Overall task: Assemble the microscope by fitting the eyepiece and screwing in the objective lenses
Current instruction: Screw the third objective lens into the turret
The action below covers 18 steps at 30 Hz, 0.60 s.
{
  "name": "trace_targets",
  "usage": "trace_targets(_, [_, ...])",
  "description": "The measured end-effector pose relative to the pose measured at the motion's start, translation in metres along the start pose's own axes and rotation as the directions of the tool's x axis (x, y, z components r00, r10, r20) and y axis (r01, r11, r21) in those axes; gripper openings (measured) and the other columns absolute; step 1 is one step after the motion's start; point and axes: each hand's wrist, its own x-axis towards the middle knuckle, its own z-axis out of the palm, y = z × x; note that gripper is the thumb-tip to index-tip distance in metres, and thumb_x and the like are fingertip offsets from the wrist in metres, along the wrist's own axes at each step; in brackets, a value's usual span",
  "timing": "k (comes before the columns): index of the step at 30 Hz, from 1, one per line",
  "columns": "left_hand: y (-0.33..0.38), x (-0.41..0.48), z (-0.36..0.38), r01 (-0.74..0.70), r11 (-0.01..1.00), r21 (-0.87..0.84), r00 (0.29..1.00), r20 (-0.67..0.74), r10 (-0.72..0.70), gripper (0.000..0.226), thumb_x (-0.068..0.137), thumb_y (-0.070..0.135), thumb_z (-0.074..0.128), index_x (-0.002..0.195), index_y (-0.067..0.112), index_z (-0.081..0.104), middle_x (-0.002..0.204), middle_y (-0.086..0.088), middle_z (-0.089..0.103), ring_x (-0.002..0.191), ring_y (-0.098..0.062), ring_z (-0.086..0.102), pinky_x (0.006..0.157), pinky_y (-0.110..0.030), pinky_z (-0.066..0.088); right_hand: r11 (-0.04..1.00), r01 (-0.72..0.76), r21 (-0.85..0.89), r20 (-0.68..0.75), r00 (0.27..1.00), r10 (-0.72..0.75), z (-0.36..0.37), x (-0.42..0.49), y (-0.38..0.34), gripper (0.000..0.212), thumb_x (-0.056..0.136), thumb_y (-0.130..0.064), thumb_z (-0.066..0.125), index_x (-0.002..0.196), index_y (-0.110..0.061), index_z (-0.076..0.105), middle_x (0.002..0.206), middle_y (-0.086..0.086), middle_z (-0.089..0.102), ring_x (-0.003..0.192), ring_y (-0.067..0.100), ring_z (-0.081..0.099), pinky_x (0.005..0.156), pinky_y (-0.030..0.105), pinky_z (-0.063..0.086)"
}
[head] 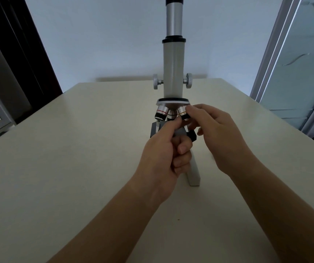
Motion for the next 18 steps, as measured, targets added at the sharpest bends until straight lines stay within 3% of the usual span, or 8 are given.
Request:
trace_targets(5, [-0.0012, 0.0008, -0.0005, -0.006, 0.999, 0.037, 1.0, -0.016, 0.006, 0.025, 0.099, 0.035, 0.053, 0.083, 0.021, 0.065, 0.048, 0.005, 0.04, 0.037, -0.008, 0.026, 0.035, -0.02, 0.025, 1.0, -0.016, -0.002, -0.019, 1.0, 0.016, -0.0001, 0.0002, 0.0005, 0.03, 0.098, -0.031, 0.055, 0.082, -0.018, 0.076, 0.068, -0.007, 0.065, 0.061, -0.002, 0.055, 0.052, 0.008, 0.042])
trace_targets(11, [-0.0018, 0.0014, -0.001, -0.023, 0.998, 0.066, 1.0, 0.0, 0.023, 0.021, 0.098, 0.038, 0.056, 0.093, 0.018, 0.061, 0.049, 0.005, 0.04, 0.038, -0.009, 0.025, 0.036, -0.021, 0.023, 1.0, 0.01, 0.001, -0.023, 1.0, -0.01, 0.0014, 0.0003, 0.0006, 0.014, 0.093, -0.029, 0.064, 0.084, -0.019, 0.069, 0.065, -0.017, 0.065, 0.057, -0.006, 0.056, 0.049, 0.007, 0.043])
trace_targets(13, [-0.0014, 0.0013, -0.0011, -0.005, 0.999, 0.04, 1.0, 0.0, 0.005, 0.022, 0.097, 0.038, 0.056, 0.09, 0.018, 0.062, 0.049, 0.005, 0.041, 0.037, -0.009, 0.026, 0.036, -0.021, 0.024, 1.0, 0.012, 0.0, -0.013, 1.0, -0.012, 0.0011, 0.0003, 0.0003, 0.018, 0.095, -0.027, 0.062, 0.08, -0.021, 0.071, 0.064, -0.016, 0.065, 0.058, -0.005, 0.056, 0.049, 0.007, 0.043])
trace_targets(16, [-0.0005, 0.0008, -0.0016, 0.01, 1.0, 0.0, 1.0, 0.0, -0.01, 0.024, 0.098, 0.038, 0.053, 0.103, 0.017, 0.064, 0.049, 0.005, 0.041, 0.037, -0.008, 0.026, 0.035, -0.021, 0.024, 1.0, 0.016, -0.018, -0.006, 1.0, -0.016, 0.0, 0.0001, 0.0008, 0.027, 0.097, -0.029, 0.056, 0.076, -0.026, 0.073, 0.07, -0.009, 0.067, 0.063, 0.0, 0.057, 0.054, 0.008, 0.043])
trace_targets(18, [-0.0008, 0.0009, -0.0022, 0.0, 1.0, 0.018, 1.0, -0.004, 0.0, 0.021, 0.098, 0.037, 0.054, 0.098, 0.018, 0.064, 0.049, 0.005, 0.041, 0.037, -0.008, 0.026, 0.035, -0.02, 0.025, 1.0, 0.011, -0.023, -0.005, 1.0, -0.011, -0.0004, 0.0006, 0.0018, 0.031, 0.098, -0.03, 0.055, 0.075, -0.023, 0.074, 0.072, -0.003, 0.066, 0.065, 0.002, 0.056, 0.055, 0.01, 0.043])
